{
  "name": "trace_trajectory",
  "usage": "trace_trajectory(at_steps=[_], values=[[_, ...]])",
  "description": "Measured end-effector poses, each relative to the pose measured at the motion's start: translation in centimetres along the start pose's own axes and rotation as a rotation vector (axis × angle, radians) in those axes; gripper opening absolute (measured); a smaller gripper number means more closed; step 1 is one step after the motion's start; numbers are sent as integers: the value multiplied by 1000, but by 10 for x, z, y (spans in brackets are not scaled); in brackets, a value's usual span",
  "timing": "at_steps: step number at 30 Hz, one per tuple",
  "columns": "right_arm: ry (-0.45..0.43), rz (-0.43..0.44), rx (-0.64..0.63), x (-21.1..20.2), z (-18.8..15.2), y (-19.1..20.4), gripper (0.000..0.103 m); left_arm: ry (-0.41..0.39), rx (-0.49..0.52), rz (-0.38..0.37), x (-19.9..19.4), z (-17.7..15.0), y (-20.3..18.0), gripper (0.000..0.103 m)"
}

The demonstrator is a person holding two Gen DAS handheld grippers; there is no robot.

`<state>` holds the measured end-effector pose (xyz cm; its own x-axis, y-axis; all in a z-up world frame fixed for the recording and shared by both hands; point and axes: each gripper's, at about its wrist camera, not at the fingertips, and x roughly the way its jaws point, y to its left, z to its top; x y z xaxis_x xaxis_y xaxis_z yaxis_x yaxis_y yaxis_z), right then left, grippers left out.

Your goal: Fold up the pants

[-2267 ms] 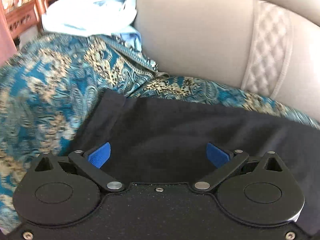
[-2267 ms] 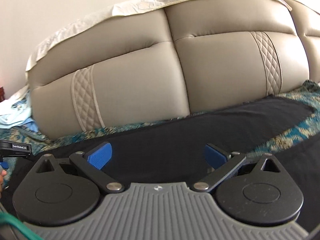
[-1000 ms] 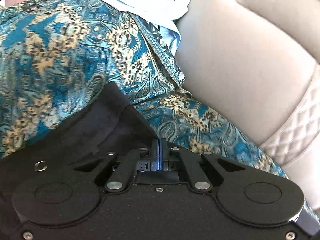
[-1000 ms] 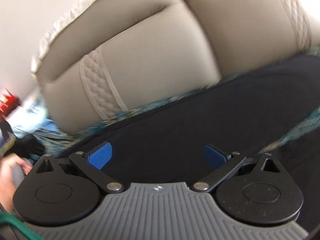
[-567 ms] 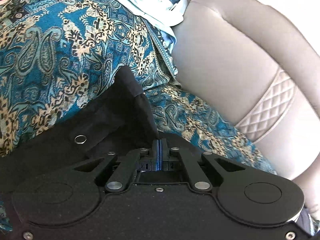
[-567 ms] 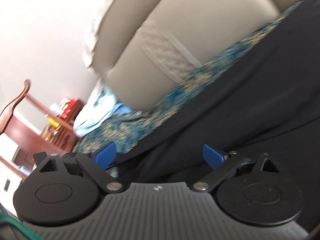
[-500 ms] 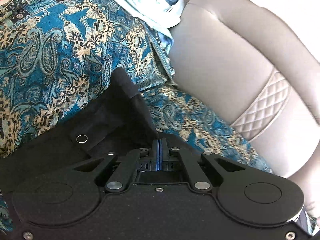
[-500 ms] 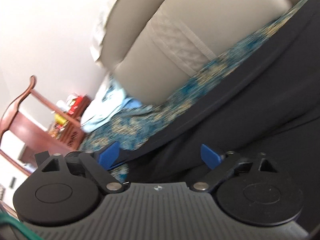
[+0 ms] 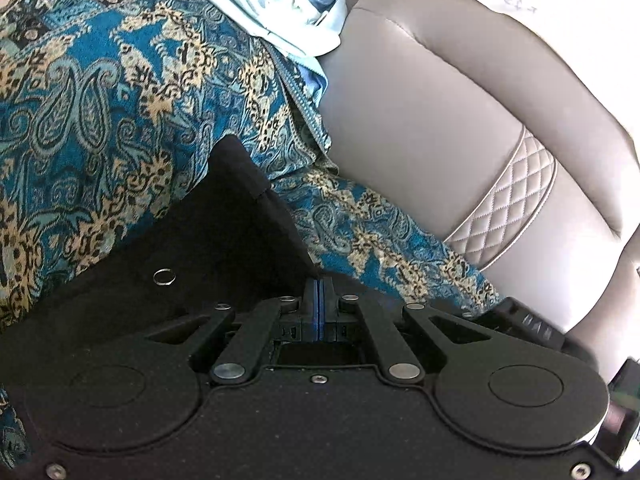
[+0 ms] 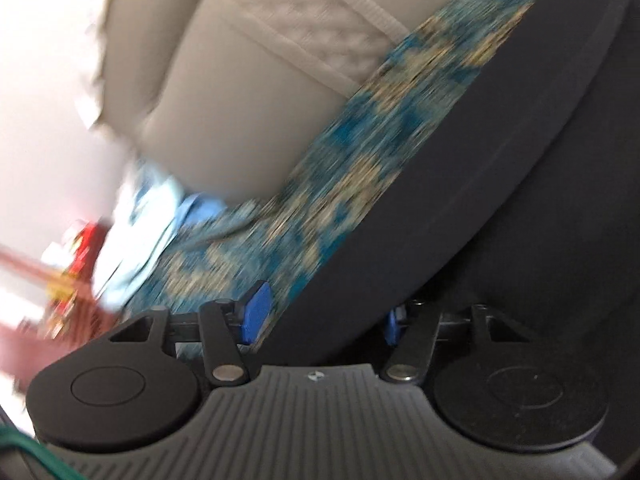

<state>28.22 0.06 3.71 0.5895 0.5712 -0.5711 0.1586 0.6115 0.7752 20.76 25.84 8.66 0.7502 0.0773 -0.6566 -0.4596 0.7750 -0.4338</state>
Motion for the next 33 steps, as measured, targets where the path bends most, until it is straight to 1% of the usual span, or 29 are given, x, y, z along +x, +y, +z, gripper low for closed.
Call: trace_trajectory(at_steps=[1,2,4,5,7,10,11,12,14,15,17,19,21,22,24,27,30,33], values=[[-25,-42,15,-1,7,-4,46,6,-3,1,1,-1,2,2],[-55,-88,27,-2,15,-8,36,12,-7,2,3,-2,5,2],[-128,-195,46,-8,32,-21,25,18,-7,7,5,-3,7,2],[-169,-231,65,-13,43,-31,31,21,-1,10,7,-4,8,2],[-224,-241,106,-22,63,-51,26,25,1,17,9,-6,9,2],[-295,-272,152,-40,93,-75,26,16,3,21,10,-7,9,2],[-320,-293,159,-47,102,-80,11,13,6,23,10,-7,8,2],[-334,-307,158,-55,111,-86,6,13,7,23,9,-8,8,2],[-341,-290,150,-75,119,-96,5,14,10,28,7,-9,7,2],[-341,-270,128,-85,116,-98,5,12,15,31,4,-10,7,2],[-336,-274,54,-101,104,-96,6,6,16,32,-2,-12,8,2],[-352,-269,-33,-124,81,-93,6,-4,13,35,-13,-14,11,2],[-374,-255,-92,-144,59,-91,6,-12,10,37,-25,-18,15,2],[-384,-247,-112,-156,53,-91,6,-17,9,41,-33,-21,19,2],[-404,-236,-151,-176,30,-94,7,-21,5,46,-48,-29,28,2],[-428,-257,-224,-198,-8,-100,7,-23,-1,60,-68,-43,43,2],[-450,-300,-304,-208,-42,-105,8,-14,-10,80,-83,-59,62,2],[-456,-335,-374,-211,-73,-108,8,-8,-13,116,-92,-74,77,2]])
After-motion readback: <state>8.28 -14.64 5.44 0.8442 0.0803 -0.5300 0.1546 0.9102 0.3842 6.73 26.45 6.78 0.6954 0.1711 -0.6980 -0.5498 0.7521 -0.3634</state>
